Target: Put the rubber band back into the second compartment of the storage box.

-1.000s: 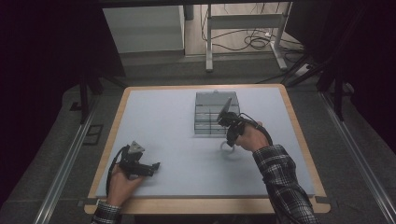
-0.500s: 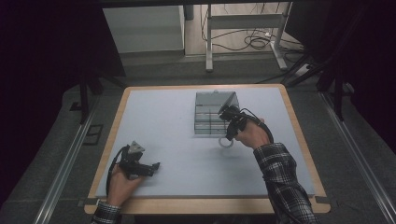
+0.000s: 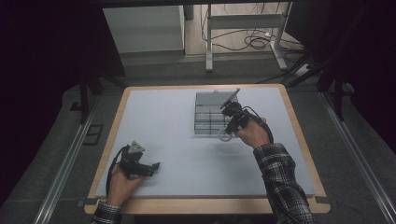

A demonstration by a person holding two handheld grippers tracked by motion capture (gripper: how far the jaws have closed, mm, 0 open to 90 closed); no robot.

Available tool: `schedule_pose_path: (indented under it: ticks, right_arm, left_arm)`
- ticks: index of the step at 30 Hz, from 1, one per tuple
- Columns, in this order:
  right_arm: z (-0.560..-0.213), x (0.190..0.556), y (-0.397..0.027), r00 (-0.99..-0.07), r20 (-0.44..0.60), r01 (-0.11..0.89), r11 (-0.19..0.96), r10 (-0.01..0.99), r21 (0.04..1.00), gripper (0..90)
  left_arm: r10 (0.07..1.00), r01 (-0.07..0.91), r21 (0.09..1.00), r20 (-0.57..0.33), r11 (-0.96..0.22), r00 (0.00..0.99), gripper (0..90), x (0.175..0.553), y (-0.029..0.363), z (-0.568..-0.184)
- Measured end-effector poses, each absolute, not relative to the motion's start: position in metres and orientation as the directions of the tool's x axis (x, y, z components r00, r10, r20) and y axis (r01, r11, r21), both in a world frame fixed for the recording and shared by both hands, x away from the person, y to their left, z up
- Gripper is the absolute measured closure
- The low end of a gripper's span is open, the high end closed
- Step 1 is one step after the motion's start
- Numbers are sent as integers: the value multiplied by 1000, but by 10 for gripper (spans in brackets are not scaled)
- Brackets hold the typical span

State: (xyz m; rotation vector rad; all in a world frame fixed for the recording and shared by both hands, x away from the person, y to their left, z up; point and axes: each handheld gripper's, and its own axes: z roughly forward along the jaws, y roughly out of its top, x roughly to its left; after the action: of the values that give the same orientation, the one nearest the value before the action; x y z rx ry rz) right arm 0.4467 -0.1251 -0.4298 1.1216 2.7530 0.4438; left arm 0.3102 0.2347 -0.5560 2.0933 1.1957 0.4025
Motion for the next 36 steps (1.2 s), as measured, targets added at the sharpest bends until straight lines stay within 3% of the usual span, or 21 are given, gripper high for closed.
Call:
schedule_pose_path:
  ticks: [36]
  right_arm:
    - [-444,464,-132,-627,-74,616,552,775,561,821]
  left_arm:
    - [846,634,693,-65,-344,530,3,310,235,-556]
